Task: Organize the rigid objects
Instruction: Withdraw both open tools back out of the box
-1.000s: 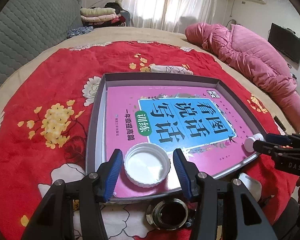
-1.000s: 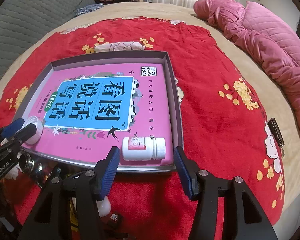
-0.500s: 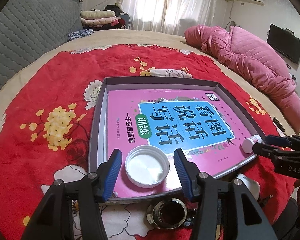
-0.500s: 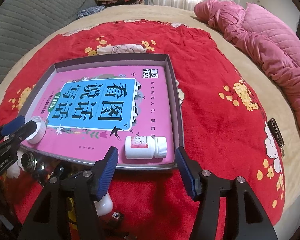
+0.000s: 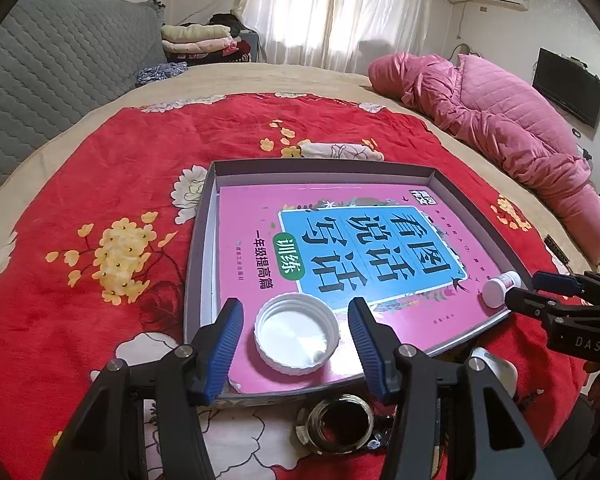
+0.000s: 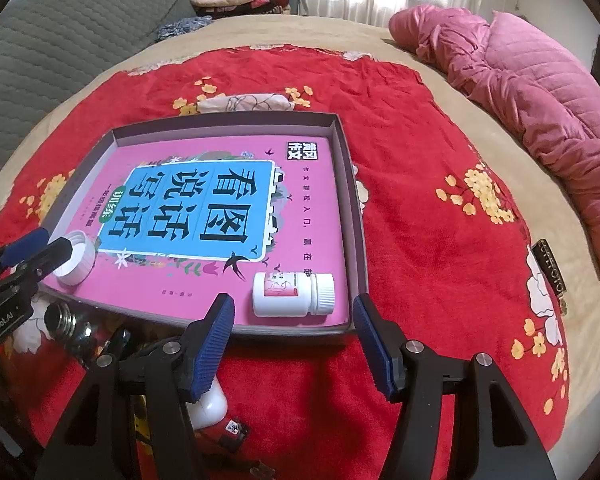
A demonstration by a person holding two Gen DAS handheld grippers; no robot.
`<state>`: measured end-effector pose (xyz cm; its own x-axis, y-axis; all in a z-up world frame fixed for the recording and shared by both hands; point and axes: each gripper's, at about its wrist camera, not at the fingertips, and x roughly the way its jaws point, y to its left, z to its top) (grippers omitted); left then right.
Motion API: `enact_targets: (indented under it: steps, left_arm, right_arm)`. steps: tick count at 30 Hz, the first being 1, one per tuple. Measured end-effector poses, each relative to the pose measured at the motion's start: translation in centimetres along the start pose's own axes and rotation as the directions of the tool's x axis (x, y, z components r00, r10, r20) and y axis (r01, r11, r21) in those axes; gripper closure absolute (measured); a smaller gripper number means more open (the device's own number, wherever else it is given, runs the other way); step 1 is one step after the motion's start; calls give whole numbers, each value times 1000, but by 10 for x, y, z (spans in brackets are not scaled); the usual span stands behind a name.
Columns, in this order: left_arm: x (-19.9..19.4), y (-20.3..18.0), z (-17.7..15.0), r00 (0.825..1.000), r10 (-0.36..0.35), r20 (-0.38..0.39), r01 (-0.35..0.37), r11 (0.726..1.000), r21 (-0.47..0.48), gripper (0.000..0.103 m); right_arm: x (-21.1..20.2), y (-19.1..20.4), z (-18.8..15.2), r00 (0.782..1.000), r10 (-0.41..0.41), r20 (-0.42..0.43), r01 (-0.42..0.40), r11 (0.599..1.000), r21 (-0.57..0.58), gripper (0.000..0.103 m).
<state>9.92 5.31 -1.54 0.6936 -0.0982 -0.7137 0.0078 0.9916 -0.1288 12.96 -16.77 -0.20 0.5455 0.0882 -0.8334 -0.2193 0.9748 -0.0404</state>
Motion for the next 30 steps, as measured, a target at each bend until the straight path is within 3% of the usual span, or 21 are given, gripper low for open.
enact_targets:
  steps: [13,16,26,30]
  left_arm:
    - [-11,5,-3,999,15,32,-14,1000,-2,48]
    - [-19,9,-6,999,18,45,-17,1000,-19,40]
    - [-38,7,-10,997,40,60,-38,999,-30,39]
    - [-49,4,-10,997,25,69,-22,999,-41,39]
  right_arm:
    - [-5,1,-3,1000,-7,9,7,1000,-12,39]
    - [-8,0,-5,1000,-6,13,6,1000,-11,38]
    - [-28,-9,-11,996,34,79,-35,999,8,38]
    - [-35,-13,-15,993,61,103,-64,998,27,29]
